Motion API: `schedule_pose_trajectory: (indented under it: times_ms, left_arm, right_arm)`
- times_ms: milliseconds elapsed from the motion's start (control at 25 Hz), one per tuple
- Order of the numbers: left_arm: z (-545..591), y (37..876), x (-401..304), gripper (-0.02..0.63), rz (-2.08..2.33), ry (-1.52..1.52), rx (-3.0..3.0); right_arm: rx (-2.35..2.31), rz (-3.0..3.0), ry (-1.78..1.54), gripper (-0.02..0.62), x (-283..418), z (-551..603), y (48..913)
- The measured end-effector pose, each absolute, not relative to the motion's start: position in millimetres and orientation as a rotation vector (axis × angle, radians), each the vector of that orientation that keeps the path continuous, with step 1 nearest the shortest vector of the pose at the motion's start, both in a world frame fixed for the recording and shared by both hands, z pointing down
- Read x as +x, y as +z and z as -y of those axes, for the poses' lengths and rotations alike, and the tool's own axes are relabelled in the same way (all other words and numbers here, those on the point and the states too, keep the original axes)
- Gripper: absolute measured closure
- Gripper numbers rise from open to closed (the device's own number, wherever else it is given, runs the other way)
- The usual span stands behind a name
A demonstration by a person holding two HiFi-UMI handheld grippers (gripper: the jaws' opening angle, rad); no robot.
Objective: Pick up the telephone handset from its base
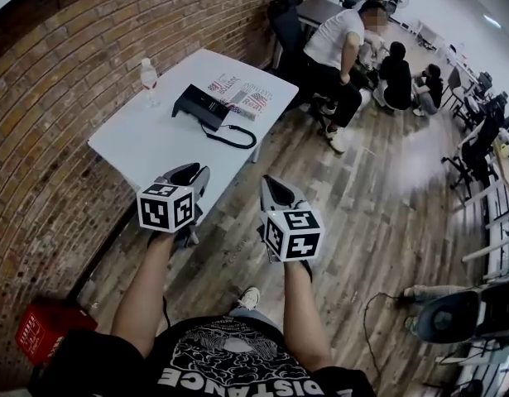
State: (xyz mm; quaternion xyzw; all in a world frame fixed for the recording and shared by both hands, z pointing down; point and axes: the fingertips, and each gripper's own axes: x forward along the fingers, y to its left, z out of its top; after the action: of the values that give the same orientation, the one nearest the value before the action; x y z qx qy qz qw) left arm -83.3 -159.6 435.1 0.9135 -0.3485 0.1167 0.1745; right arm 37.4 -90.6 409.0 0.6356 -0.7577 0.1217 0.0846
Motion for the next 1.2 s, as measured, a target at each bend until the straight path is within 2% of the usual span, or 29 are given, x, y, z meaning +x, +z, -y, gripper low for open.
schedule_pose_trajectory:
  times_ms: [640, 1200]
  left_arm:
    - [221, 437, -16, 0.442, 1.182, 0.245, 2.448]
    - [284, 454, -29, 0.436, 1.201, 0.042, 2.283]
  right_arm:
    - [1.675, 2.434, 0.335, 0.595, 111, 168, 406]
    - [1.527, 2.487, 0.320, 0.595, 105, 222, 419]
